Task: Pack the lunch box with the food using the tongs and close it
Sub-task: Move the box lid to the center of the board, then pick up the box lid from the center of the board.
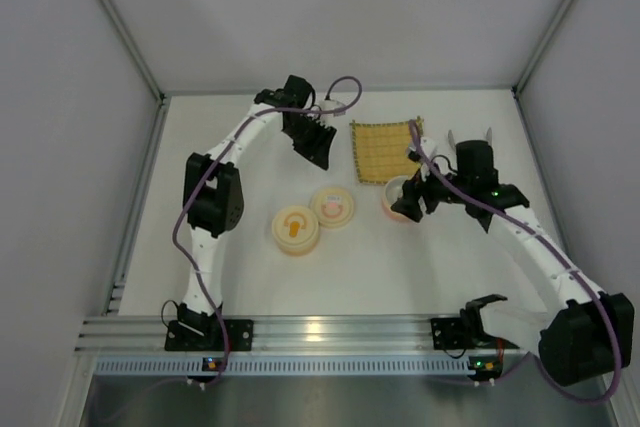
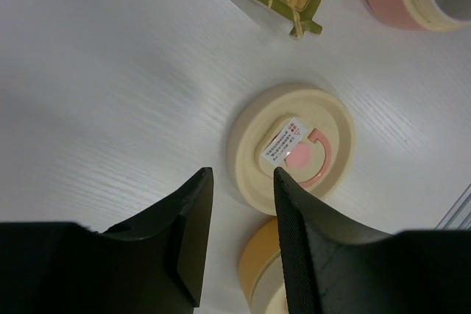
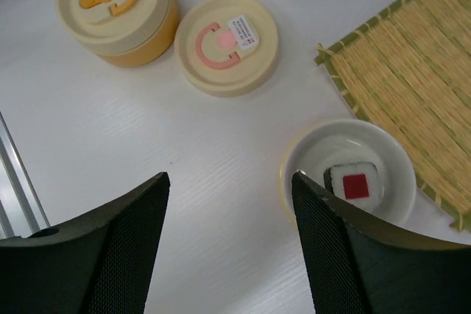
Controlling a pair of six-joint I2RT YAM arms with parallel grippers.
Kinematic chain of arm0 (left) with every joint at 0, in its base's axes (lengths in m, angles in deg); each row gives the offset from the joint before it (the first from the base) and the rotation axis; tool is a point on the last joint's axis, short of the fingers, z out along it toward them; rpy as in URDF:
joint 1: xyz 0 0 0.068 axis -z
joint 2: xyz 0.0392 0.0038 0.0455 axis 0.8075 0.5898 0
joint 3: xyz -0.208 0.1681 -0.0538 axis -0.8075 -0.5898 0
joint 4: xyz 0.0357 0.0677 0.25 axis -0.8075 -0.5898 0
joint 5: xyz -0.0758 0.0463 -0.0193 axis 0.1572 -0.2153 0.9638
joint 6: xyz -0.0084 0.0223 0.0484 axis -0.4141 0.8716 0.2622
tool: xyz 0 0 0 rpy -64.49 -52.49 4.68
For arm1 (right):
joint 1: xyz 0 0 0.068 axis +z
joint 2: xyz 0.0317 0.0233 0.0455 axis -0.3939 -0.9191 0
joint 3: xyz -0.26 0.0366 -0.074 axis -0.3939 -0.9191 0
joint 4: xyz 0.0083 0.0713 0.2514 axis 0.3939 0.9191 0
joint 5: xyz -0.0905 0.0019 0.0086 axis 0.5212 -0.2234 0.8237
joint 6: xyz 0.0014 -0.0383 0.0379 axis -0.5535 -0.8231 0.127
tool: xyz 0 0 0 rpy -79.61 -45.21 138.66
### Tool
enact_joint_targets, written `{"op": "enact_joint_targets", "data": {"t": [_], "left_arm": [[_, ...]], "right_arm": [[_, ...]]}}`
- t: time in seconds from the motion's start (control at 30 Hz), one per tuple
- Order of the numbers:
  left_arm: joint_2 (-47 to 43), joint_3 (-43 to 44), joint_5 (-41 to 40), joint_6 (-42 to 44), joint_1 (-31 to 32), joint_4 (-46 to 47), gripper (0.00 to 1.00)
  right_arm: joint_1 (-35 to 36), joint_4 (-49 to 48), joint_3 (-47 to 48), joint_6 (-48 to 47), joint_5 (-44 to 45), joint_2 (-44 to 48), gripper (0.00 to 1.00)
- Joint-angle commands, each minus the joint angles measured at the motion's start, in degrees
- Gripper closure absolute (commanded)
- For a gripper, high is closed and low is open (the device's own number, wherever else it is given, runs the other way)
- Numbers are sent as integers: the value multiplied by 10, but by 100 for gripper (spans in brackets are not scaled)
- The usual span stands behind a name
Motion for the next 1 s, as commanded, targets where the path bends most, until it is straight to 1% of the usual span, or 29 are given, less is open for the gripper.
{"op": "enact_joint_targets", "data": {"t": [0.0, 0.03, 0.13, 0.2, 0.3, 0.43, 0.73, 0.83, 0.87, 0.9, 0.97], "left_arm": [[43, 22, 40, 77, 2, -69, 57], [48, 25, 43, 93, 2, -75, 56], [61, 25, 46, 109, 2, -81, 56], [67, 22, 44, 112, 2, -76, 56], [77, 21, 41, 114, 2, -68, 55], [89, 21, 53, 111, 2, -58, 54], [108, 13, 70, 123, 8, -55, 53], [112, 6, 72, 119, 8, -48, 59], [113, 5, 73, 117, 9, -45, 62], [116, 4, 74, 111, 9, -42, 67], [117, 3, 75, 109, 9, -41, 72]], "right_arm": [[103, -90, 15, -55, 132, -30, 34], [120, -100, 12, -54, 144, -46, 34], [176, -148, 4, -46, 182, -68, 35], [216, -176, 4, -55, 218, -97, 35], [255, -205, 13, -61, 256, -137, 37], [285, -220, 49, -61, 287, -201, 39], [310, -251, 71, -70, 302, -266, 41], [316, -253, 79, -79, 303, -283, 41], [318, -269, 78, -82, 303, -287, 41], [321, -275, 76, -86, 304, -291, 41], [325, -285, 73, -96, 307, -301, 41]]}}
